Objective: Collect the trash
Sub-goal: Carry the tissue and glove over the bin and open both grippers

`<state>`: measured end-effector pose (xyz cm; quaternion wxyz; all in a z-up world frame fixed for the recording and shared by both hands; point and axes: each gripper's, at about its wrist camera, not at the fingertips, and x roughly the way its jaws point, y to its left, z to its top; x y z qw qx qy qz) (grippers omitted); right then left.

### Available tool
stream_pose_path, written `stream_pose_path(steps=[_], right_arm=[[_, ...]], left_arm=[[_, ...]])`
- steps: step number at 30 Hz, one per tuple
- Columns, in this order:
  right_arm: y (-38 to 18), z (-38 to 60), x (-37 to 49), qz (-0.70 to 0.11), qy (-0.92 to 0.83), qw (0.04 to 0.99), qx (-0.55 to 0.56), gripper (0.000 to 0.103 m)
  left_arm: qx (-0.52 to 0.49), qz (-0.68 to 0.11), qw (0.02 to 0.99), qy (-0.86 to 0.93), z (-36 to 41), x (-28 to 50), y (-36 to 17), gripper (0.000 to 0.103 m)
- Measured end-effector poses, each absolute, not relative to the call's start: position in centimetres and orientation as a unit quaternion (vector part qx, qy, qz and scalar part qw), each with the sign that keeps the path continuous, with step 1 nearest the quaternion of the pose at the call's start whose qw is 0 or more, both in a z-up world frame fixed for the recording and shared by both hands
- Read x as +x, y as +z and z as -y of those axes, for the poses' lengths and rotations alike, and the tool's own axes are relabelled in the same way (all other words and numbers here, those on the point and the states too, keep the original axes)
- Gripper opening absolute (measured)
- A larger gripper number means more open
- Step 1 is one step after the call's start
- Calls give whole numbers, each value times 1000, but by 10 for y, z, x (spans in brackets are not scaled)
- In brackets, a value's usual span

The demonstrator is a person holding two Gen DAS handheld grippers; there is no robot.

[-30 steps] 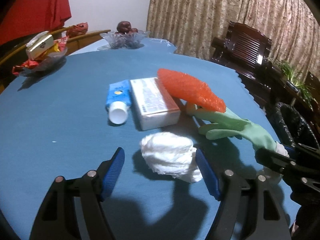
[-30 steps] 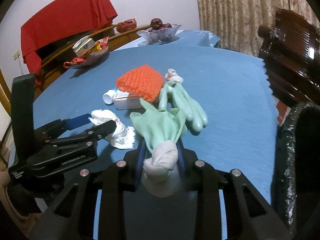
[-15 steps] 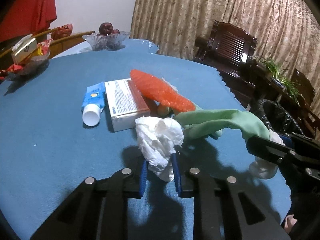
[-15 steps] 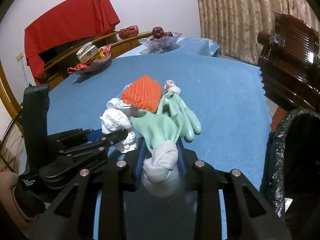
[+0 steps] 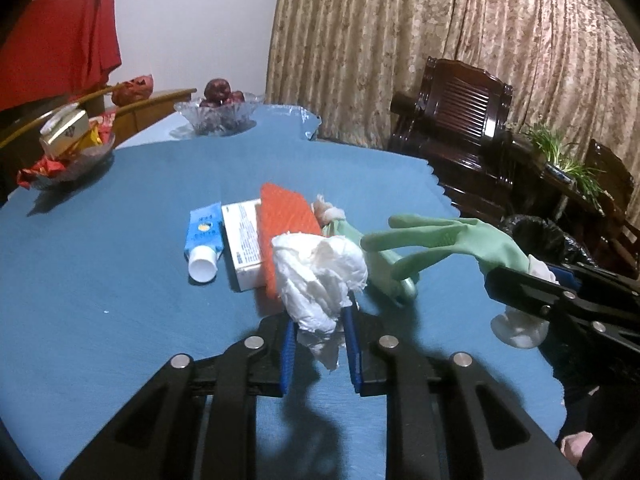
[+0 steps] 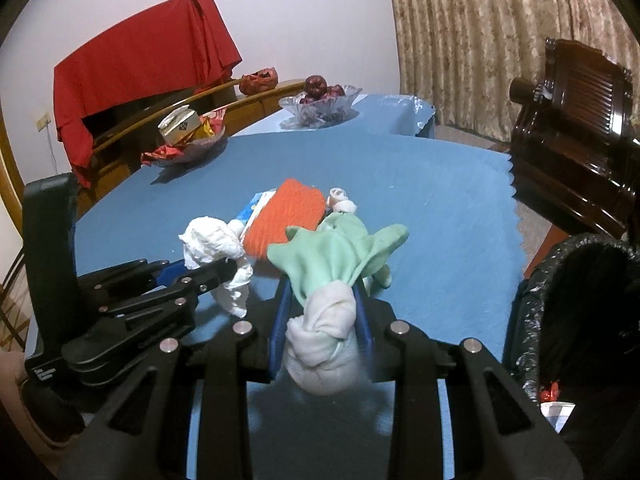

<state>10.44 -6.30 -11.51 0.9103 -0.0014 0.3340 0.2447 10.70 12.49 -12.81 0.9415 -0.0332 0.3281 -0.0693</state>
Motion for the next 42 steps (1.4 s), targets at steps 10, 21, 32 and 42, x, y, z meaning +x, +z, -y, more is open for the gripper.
stream_pose_path(steps=[10, 21, 32, 42], right_arm=[[-97, 86, 95, -316, 226, 922, 8, 28], [-74, 150, 83, -288, 168, 943, 24, 28], [-65, 230, 68, -273, 86, 957, 39, 28], [-78, 299, 56, -279, 18, 959, 49, 29]], left_arm=[[-30, -316, 945, -78, -105, 101, -109, 21], [-28, -297, 948, -116, -59, 101, -85, 21], [-19, -285, 940, -188, 16, 105, -70, 21], [-4, -284, 924, -257, 92, 121, -74, 21]])
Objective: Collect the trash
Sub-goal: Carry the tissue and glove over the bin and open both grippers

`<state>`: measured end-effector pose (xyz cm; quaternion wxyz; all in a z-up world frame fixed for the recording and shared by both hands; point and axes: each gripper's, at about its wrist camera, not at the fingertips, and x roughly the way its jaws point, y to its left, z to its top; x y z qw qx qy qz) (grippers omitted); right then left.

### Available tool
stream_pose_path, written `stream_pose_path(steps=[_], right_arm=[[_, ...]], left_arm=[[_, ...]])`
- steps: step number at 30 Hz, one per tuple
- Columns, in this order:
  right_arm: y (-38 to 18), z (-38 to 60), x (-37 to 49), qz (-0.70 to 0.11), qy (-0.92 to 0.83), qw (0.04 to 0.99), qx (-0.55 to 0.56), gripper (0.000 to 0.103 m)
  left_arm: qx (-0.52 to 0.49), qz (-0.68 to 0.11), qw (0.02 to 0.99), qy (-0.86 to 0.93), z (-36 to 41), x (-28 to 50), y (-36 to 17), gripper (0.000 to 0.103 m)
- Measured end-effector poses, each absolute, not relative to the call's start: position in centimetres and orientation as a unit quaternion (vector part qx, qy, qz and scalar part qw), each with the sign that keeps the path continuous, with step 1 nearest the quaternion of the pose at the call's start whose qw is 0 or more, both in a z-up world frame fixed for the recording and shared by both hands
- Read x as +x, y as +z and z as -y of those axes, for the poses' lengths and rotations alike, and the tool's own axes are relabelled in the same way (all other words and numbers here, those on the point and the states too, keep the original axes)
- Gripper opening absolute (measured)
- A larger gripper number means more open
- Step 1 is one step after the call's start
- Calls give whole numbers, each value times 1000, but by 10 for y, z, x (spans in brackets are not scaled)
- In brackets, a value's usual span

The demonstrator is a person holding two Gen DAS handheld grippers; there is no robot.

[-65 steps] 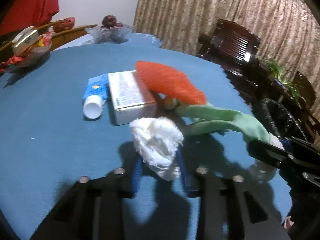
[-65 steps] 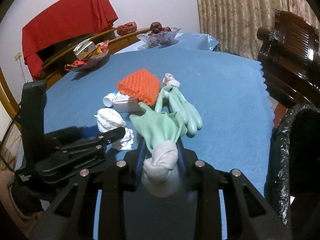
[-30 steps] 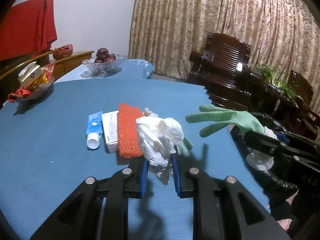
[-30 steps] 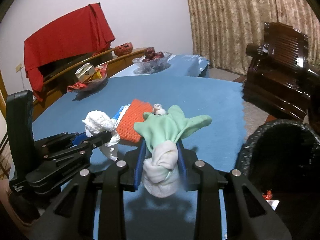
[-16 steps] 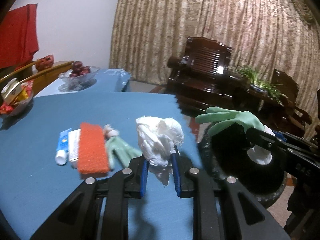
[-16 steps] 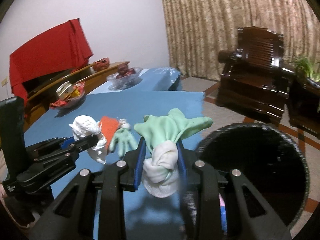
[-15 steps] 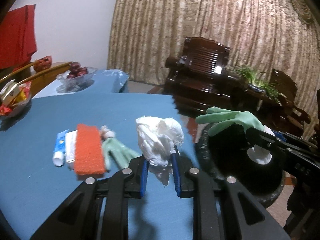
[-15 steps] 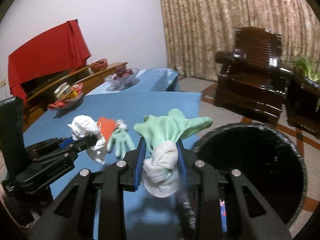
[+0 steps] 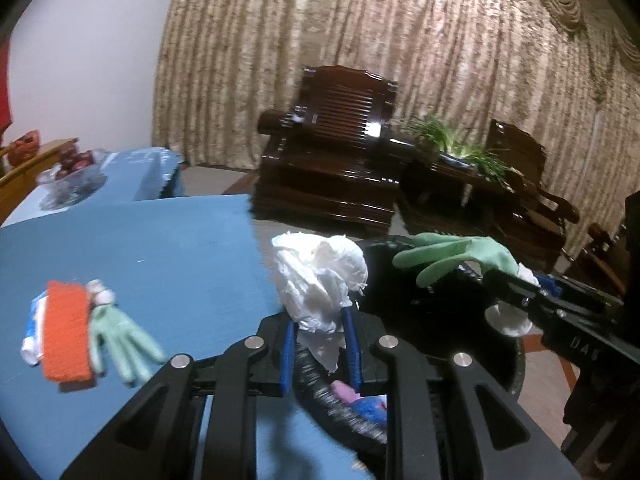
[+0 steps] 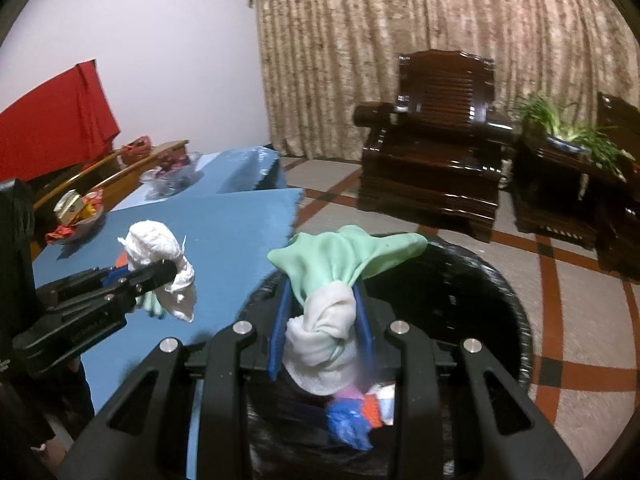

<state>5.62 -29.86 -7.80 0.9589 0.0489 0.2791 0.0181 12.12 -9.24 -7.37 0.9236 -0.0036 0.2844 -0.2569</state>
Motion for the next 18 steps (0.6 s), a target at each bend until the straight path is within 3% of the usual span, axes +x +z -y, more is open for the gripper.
stream_pose_path(steps=[18], right_arm=[[-137, 350, 64, -327, -39, 942, 69, 29]], left_arm=[[13, -310, 898, -311, 174, 150, -107, 21]])
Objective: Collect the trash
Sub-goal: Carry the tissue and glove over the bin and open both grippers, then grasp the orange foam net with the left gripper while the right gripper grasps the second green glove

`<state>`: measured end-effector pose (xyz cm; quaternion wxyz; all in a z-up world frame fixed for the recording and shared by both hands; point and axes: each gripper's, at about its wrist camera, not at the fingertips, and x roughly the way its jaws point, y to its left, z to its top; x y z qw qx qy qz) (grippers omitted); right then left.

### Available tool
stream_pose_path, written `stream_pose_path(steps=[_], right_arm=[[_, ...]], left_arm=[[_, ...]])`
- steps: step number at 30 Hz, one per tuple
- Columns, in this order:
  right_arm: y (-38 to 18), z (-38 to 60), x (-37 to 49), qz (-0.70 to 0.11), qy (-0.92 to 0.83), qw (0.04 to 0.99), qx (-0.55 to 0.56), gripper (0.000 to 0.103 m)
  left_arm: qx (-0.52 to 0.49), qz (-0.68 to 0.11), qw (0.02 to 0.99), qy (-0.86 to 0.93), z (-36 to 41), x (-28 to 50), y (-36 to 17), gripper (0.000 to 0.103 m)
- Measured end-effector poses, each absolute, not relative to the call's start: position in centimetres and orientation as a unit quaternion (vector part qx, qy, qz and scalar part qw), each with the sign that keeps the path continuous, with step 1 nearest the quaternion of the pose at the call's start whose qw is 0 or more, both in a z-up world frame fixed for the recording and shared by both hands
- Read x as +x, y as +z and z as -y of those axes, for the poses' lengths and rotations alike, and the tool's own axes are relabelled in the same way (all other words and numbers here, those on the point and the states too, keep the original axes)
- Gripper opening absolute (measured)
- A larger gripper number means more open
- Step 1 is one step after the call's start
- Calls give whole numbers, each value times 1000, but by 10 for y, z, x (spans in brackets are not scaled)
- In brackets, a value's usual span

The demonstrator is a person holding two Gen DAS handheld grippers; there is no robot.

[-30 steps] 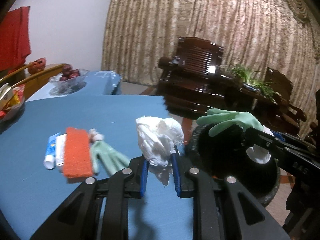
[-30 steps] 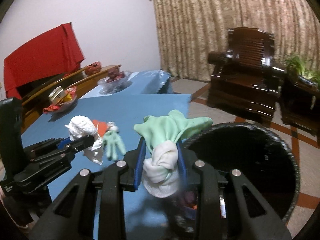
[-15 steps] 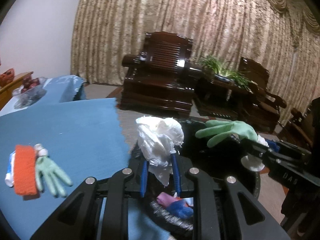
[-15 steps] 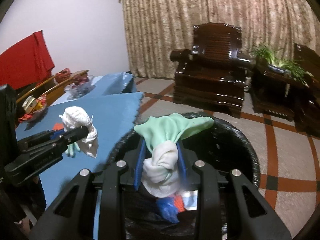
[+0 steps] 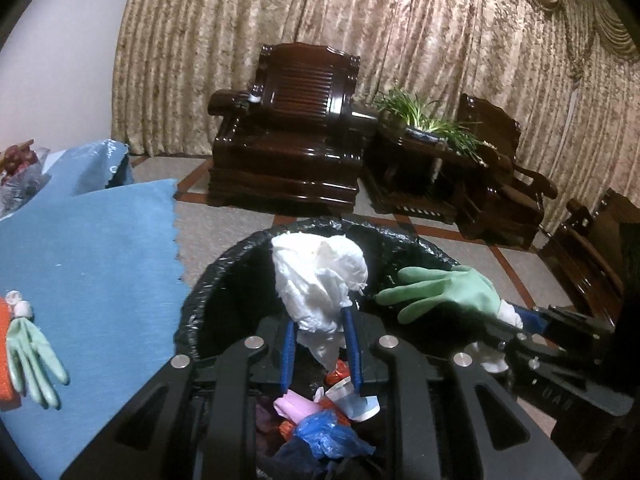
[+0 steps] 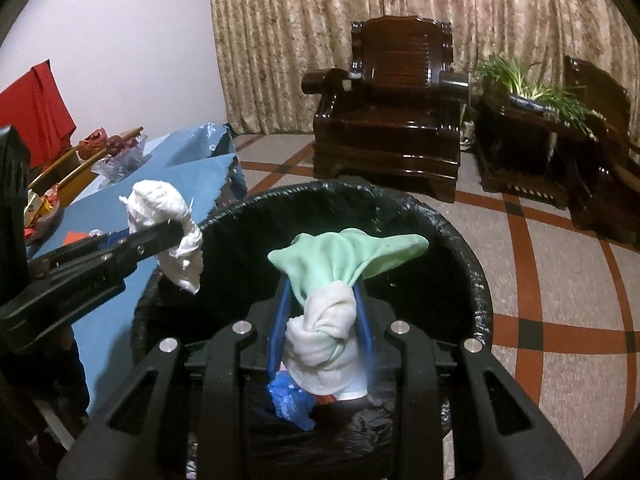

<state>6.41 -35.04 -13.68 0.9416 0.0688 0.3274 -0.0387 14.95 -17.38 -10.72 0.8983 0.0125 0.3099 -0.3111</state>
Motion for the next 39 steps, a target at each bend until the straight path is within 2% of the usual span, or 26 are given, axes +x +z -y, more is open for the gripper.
stream_pose_path(steps=[4, 6, 8, 10, 11, 12, 15, 21, 39], right_arm=[[-143, 353, 64, -329, -46, 940, 70, 30], [-145, 357, 65, -332, -51, 939, 69, 34], [-146, 359, 64, -330, -56, 940, 67, 46], [-144, 360, 62, -322, -61, 943, 64, 64], [-143, 361, 60, -318, -65, 944, 64, 68], [-141, 361, 58, -313, -70, 945, 65, 76], [-136, 364, 55, -301, -78, 948, 68, 90], [-123, 354, 47, -284, -71, 953, 77, 95], [-98, 215, 90, -279, 74, 956, 47, 96]], left_arm=[[14, -317, 894, -316, 180, 153, -112, 24], [10, -321, 893, -315, 180, 156, -114, 33], [1, -324, 891, -319, 178, 158, -114, 40], [-4, -324, 891, -318, 176, 159, -112, 49], [-7, -323, 891, -319, 173, 159, -111, 54], [-11, -323, 891, -320, 171, 159, -111, 60], [-20, -316, 894, -316, 160, 157, -106, 68], [-24, -296, 914, -275, 125, 154, -96, 81], [-7, -268, 961, -72, -63, 127, -86, 84]])
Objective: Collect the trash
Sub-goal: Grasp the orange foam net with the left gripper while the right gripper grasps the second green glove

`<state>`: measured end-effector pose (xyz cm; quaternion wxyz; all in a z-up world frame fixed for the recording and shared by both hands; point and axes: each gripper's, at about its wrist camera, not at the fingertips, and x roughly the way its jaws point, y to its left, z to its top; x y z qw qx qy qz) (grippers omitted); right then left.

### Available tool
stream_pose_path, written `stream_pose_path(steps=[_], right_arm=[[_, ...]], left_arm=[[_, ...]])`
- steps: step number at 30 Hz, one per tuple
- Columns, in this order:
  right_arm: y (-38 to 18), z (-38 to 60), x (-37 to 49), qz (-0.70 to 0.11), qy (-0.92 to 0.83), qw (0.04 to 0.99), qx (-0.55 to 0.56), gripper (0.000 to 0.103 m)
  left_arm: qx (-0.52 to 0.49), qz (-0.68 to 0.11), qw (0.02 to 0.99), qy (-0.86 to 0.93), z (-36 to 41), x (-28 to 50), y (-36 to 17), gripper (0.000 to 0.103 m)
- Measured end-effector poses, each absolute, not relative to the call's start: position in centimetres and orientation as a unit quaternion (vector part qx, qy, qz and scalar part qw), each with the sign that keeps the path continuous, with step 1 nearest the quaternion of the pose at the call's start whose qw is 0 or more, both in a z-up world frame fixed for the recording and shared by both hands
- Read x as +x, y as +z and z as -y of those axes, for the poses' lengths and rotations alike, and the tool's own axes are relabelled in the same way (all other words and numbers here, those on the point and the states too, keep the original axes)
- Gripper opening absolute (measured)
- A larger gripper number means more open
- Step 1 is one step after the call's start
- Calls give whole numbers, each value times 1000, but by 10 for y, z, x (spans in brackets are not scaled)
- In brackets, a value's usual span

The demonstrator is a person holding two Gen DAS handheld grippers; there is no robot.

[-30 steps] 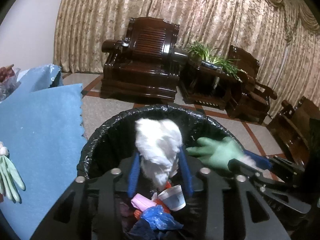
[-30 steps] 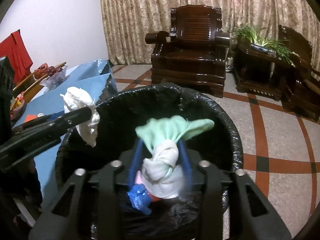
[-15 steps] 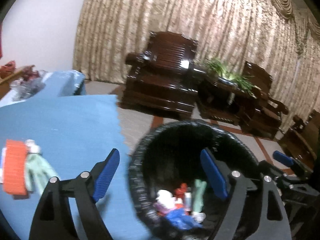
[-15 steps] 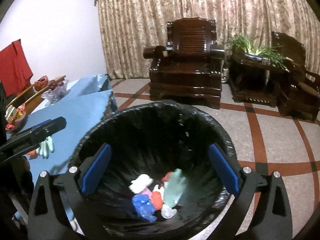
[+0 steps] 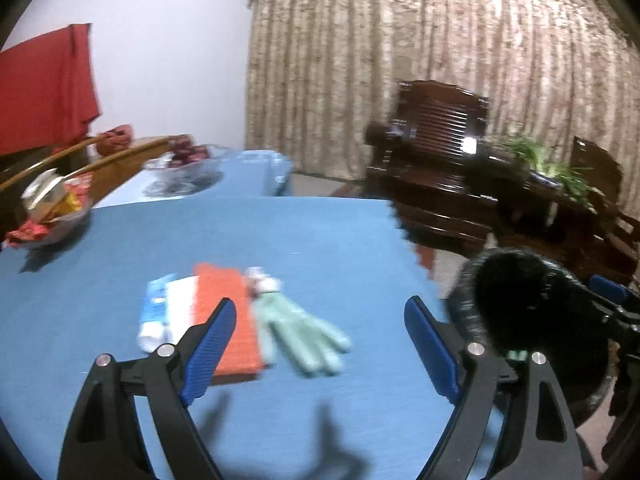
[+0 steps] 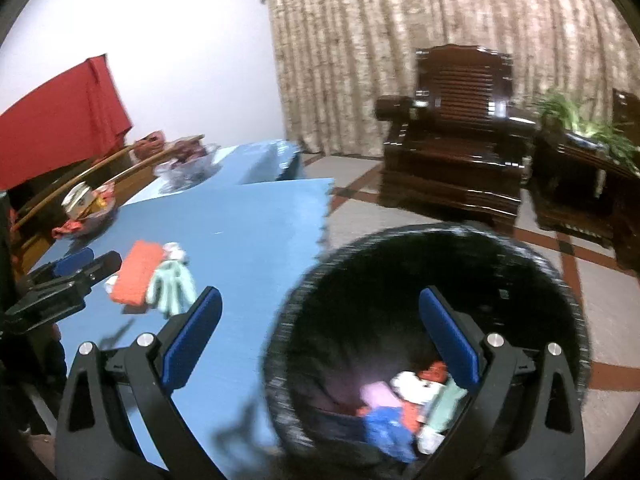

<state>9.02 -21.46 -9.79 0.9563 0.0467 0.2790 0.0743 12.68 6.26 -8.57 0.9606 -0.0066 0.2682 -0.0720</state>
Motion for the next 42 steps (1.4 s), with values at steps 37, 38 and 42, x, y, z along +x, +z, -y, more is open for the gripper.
stream_pose_path(steps=[37, 38, 42], right_arm=[[-186, 12, 253, -406, 207, 890, -17, 81], [-189, 9, 254, -412, 208, 887, -20, 81], [-193, 0, 259, -427, 218, 877, -27, 68]], left_arm=[[-65, -312, 947, 31, -194, 181, -149, 83], [-65, -312, 947, 31, -195, 181, -149, 83], [-65, -313, 947, 27, -193, 182, -150, 82]])
